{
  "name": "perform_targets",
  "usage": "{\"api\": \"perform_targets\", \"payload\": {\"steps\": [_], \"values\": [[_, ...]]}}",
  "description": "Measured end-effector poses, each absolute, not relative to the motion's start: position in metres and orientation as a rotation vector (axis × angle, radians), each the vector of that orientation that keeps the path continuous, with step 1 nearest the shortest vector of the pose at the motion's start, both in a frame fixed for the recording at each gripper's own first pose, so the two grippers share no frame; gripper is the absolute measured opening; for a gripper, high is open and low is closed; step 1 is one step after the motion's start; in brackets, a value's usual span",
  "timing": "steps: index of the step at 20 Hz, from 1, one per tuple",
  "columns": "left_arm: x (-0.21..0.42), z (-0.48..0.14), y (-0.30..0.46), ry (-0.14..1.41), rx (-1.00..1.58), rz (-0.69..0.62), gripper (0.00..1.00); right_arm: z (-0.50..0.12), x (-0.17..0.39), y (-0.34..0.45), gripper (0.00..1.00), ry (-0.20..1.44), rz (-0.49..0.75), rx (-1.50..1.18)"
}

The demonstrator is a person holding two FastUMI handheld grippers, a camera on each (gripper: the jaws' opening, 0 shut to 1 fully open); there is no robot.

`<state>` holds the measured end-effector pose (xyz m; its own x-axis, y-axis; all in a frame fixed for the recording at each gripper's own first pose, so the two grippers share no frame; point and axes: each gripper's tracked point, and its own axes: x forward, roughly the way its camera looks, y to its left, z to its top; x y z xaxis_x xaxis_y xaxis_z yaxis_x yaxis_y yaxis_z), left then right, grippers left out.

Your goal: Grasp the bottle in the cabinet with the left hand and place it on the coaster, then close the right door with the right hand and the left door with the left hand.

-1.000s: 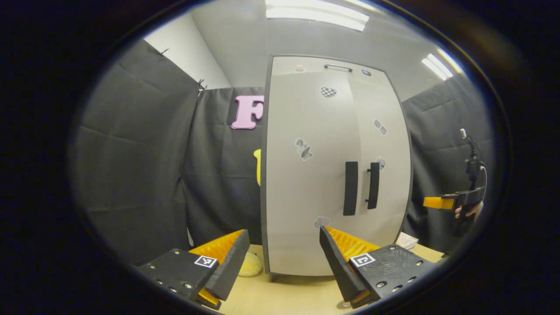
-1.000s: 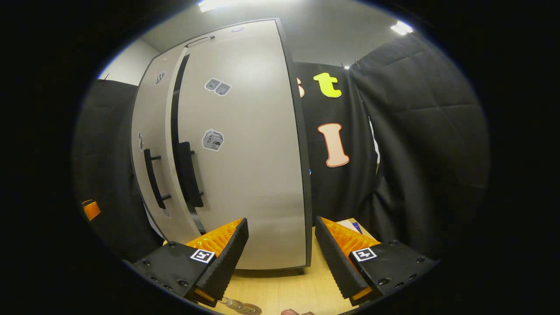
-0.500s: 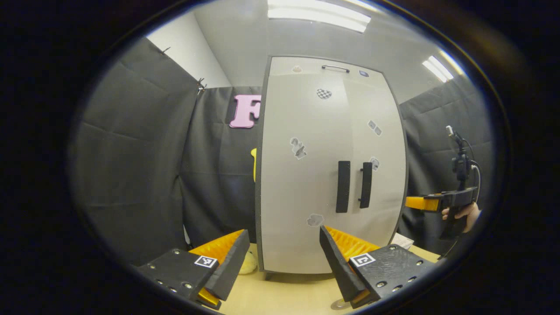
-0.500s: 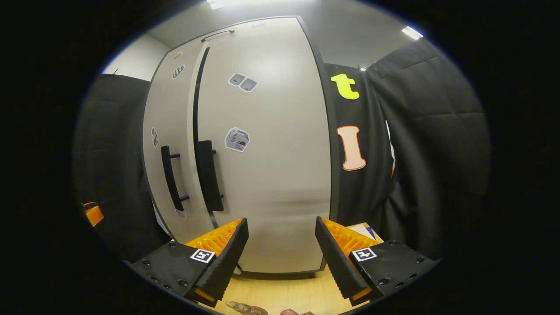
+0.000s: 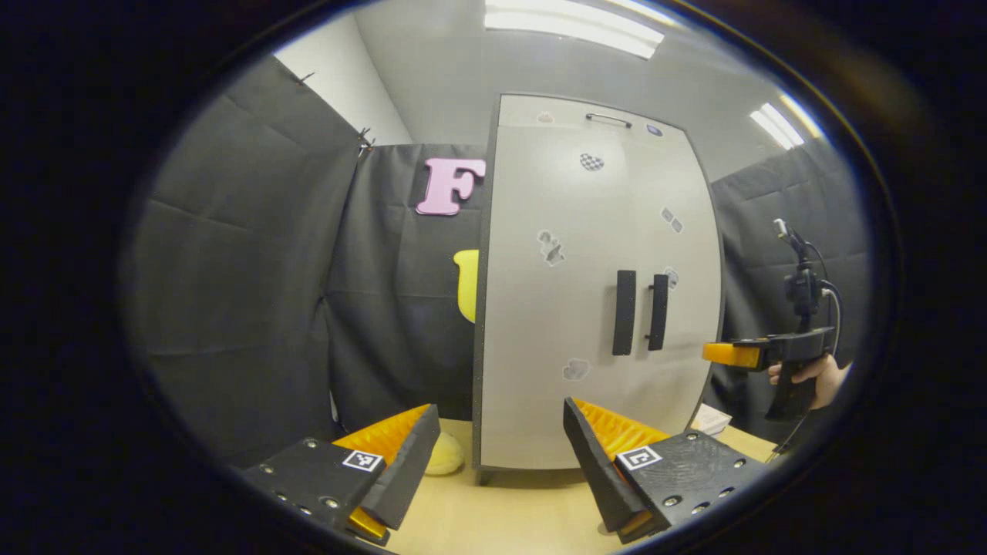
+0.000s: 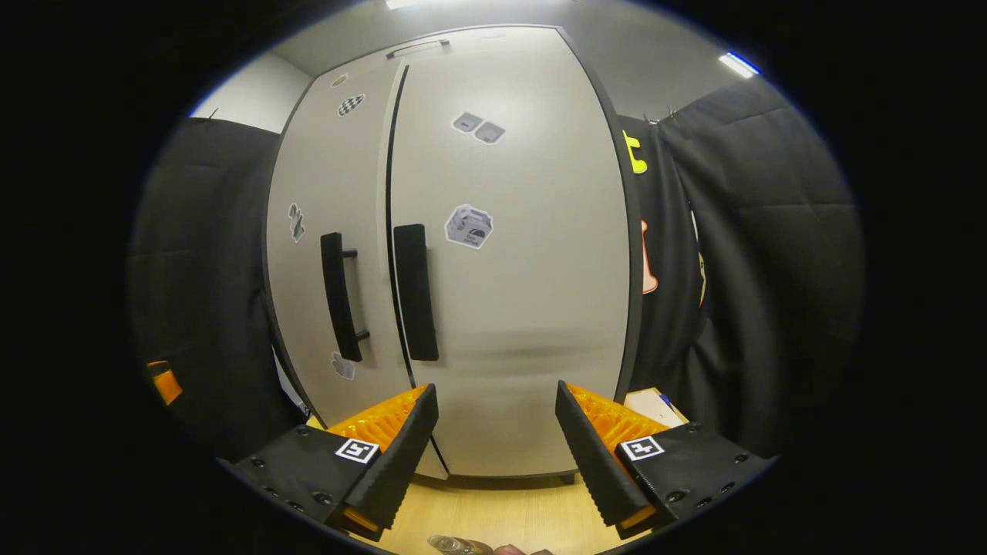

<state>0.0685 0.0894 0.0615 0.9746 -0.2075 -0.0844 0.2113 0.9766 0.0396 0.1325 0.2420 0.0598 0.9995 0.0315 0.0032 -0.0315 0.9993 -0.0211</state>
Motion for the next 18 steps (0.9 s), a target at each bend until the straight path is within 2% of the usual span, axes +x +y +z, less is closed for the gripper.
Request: {"api": "perform_targets", "payload": {"steps": [2,3,14,15,16,18], "values": [[0.067,0.061,0.087,0.087,0.034,-0.223,0.94,0.054,0.128,0.248,0.98,-0.007,0.02,-0.024],[0.067,0.062,0.085,0.086,0.024,-0.23,1.0,0.051,0.126,0.251,0.98,-0.007,0.017,-0.025],[0.069,0.059,0.08,0.098,0.007,-0.277,1.0,0.044,0.115,0.238,0.98,-0.018,-0.057,-0.022],[0.069,0.059,0.079,0.097,0.011,-0.28,0.94,0.044,0.115,0.237,0.98,-0.016,-0.059,-0.022],[0.068,0.059,0.079,0.096,0.011,-0.28,1.0,0.042,0.115,0.236,0.98,-0.012,-0.06,-0.023],[0.067,0.058,0.077,0.101,0.004,-0.28,1.0,0.04,0.115,0.237,0.98,-0.004,-0.054,-0.023]]}}
